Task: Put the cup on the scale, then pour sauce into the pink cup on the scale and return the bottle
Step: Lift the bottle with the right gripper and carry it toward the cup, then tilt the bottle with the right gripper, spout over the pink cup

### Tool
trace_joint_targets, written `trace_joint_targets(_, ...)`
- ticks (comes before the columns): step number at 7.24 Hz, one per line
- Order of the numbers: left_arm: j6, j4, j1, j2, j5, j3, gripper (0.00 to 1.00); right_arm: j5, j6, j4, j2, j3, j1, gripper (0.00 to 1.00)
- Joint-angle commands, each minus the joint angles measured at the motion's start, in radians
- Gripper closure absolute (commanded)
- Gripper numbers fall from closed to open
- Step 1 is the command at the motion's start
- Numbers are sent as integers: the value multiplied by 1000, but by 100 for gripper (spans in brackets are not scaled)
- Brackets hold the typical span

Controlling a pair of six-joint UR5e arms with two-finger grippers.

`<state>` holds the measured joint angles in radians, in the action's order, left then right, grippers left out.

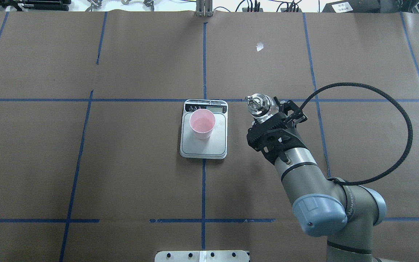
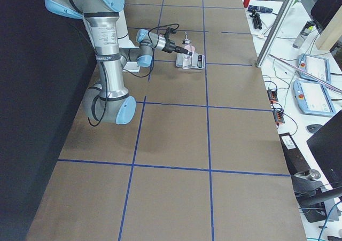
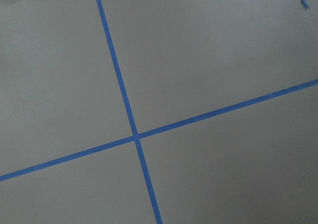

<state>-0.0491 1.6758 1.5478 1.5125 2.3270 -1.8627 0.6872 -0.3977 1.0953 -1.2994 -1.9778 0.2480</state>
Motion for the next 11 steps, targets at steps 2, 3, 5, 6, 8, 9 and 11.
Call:
trace_joint_targets(2, 0, -1, 0, 0, 0, 0, 0, -156, 82, 222, 68, 88, 14, 100)
trace_joint_targets(3, 0, -1, 0, 0, 0, 2, 0, -166, 145, 247, 83, 92, 13, 100)
trace_joint_targets(5, 0, -2, 0, 0, 2, 2, 0, -184, 189, 363, 121, 100, 8, 100)
trace_joint_targets(6, 0, -2, 0, 0, 11, 3, 0, -190, 189, 432, 170, 128, 8, 100)
trace_joint_targets(8, 0, -2, 0, 0, 12, 11, 0, -207, 189, 452, 224, 195, 8, 100)
trace_joint_targets(9, 0, -4, 0, 0, 12, 11, 0, -222, 189, 484, 238, 215, 7, 100)
trace_joint_targets(11, 0, -4, 0, -2, 28, 16, 0, -239, 189, 550, 268, 230, 7, 100)
